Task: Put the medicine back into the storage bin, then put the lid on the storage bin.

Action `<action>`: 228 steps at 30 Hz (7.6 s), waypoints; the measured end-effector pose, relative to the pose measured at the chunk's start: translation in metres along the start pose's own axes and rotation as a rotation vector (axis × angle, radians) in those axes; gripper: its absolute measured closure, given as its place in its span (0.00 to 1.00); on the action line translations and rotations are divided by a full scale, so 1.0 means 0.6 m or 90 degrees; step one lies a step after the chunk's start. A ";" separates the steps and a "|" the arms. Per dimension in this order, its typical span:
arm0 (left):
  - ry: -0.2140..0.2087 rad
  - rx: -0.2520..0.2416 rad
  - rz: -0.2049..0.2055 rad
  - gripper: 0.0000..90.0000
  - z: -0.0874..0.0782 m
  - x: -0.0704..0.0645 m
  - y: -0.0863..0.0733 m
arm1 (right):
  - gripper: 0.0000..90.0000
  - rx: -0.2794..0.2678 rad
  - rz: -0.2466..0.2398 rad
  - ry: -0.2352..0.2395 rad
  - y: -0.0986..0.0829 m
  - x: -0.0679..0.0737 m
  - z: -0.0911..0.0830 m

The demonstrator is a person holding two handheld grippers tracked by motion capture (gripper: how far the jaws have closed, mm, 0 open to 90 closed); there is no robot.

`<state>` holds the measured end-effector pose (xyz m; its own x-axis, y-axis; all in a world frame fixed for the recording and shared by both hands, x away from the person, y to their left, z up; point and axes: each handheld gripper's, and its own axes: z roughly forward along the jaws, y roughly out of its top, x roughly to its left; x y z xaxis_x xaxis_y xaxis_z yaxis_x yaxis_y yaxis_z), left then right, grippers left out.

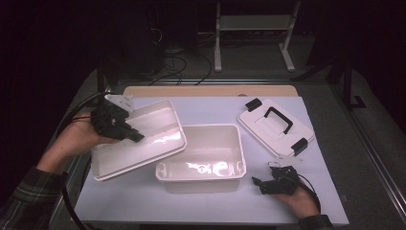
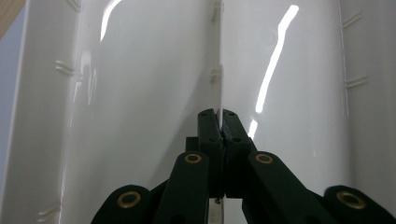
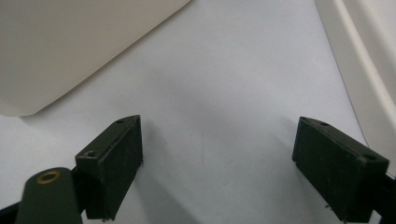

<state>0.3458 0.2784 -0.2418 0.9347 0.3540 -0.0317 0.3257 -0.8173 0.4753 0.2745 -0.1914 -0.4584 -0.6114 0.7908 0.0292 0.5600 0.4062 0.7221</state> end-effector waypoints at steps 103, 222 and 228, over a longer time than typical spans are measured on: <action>0.079 0.027 -0.183 0.33 0.123 0.079 -0.185 | 0.17 -0.001 -0.001 0.000 0.000 0.000 0.000; 0.082 0.049 -0.146 0.22 0.074 0.130 0.004 | 0.17 -0.001 0.002 0.002 0.000 0.000 0.000; 0.068 0.024 -0.097 0.22 0.051 0.091 0.031 | 0.17 -0.001 0.001 0.001 0.000 0.000 0.000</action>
<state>0.4076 0.2685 -0.2614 0.8543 0.5197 -0.0072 0.4697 -0.7660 0.4389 0.2746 -0.1915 -0.4585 -0.6114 0.7907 0.0321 0.5600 0.4036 0.7235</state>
